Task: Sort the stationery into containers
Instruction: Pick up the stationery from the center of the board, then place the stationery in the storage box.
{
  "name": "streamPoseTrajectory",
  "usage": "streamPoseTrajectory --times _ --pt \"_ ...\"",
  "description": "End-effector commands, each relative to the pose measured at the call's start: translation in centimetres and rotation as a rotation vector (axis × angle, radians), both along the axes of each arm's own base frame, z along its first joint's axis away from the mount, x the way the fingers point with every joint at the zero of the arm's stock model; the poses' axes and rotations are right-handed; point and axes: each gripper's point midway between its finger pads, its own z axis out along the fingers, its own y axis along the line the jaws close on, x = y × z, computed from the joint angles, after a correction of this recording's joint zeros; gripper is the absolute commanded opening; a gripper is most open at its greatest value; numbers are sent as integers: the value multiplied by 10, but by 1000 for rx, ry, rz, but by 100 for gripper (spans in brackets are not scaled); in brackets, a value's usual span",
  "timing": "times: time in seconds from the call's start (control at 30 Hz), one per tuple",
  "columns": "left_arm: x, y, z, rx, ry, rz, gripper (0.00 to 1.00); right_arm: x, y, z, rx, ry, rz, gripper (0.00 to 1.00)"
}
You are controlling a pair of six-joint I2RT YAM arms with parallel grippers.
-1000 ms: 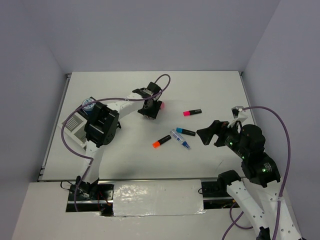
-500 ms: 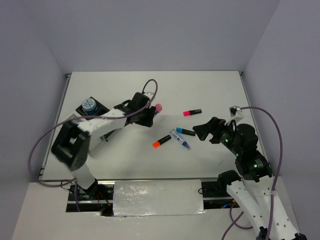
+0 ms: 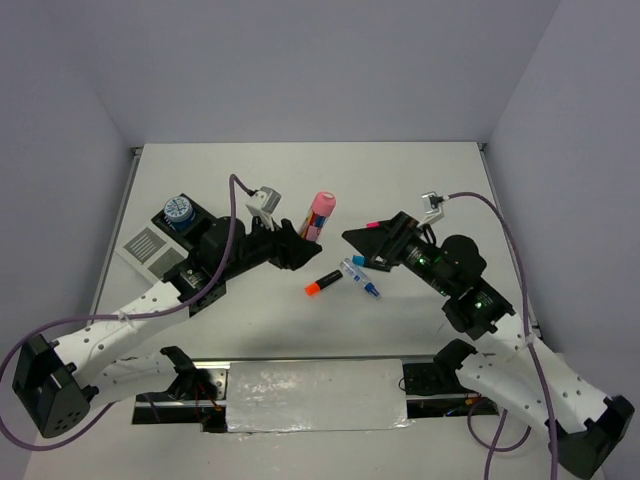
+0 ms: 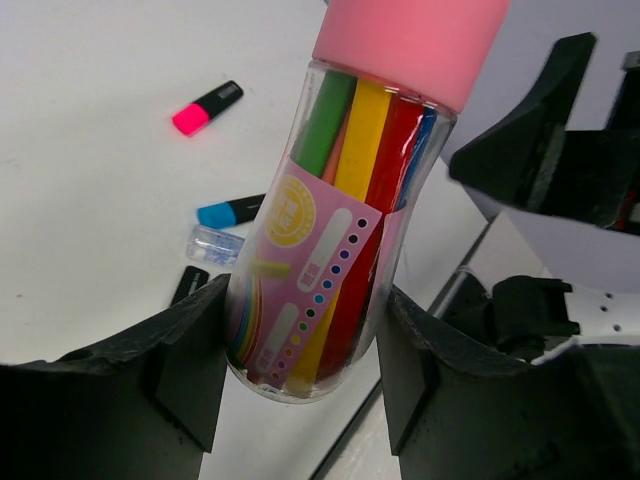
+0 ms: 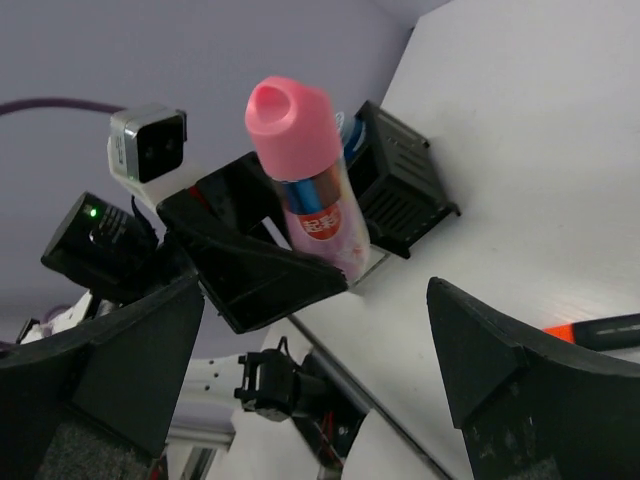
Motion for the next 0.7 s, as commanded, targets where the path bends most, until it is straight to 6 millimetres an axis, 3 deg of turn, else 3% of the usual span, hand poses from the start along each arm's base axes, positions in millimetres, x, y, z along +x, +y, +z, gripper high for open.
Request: streamPoseTrajectory --times 0.0,0.03,0.13,0.23,0.4,0.5,0.67 --pt "-13 -12 57 -166 -93 -84 0 0 17 48 95 -125 1 100" --pt "-17 -14 60 -174 -91 -101 0 -5 25 50 87 -136 23 100" --pt "-24 -18 66 -192 -93 -128 0 7 38 42 24 -137 3 100" --pt "-31 -21 64 -194 -81 -146 0 21 40 40 -29 -166 -68 100" --pt "-33 -26 55 -161 -29 -159 0 29 53 54 -72 -250 -57 98" --pt "-32 -24 51 -139 -15 -142 0 30 61 59 -81 -285 -42 92" --pt "-28 -19 48 -120 -4 -105 0 24 68 57 -62 -305 -14 53"
